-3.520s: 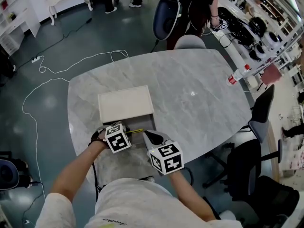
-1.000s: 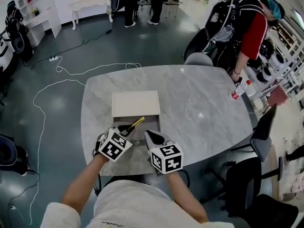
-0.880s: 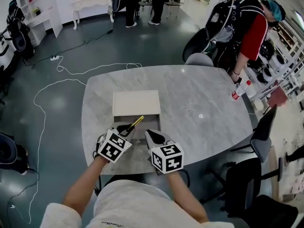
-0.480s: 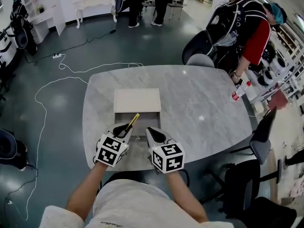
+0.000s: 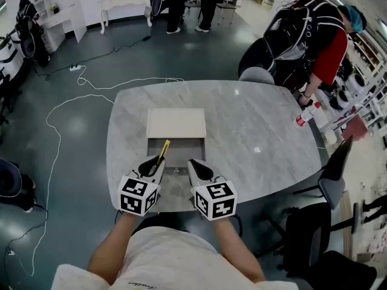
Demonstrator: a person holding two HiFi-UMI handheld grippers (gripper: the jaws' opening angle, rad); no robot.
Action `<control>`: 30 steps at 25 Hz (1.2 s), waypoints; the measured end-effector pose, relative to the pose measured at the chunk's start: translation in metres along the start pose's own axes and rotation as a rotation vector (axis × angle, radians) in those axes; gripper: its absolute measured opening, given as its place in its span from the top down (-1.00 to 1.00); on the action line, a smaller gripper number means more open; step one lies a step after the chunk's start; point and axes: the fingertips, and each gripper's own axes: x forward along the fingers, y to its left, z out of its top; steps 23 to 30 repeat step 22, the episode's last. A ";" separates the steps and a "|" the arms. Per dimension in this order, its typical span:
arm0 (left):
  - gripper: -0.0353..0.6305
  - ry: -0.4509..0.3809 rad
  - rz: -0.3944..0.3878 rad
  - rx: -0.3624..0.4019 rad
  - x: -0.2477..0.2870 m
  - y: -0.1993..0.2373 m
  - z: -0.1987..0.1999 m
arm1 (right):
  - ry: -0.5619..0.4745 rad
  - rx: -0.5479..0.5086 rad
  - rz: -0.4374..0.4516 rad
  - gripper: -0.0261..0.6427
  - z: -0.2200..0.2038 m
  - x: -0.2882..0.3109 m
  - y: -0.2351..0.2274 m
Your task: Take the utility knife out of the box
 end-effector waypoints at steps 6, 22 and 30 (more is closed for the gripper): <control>0.74 -0.029 0.021 -0.017 -0.007 0.001 0.002 | -0.006 -0.007 0.000 0.91 0.000 -0.002 0.003; 0.74 -0.021 0.016 -0.028 -0.011 0.002 -0.009 | 0.004 -0.012 -0.001 0.91 -0.007 -0.002 0.010; 0.74 -0.021 0.016 -0.028 -0.011 0.002 -0.009 | 0.004 -0.012 -0.001 0.91 -0.007 -0.002 0.010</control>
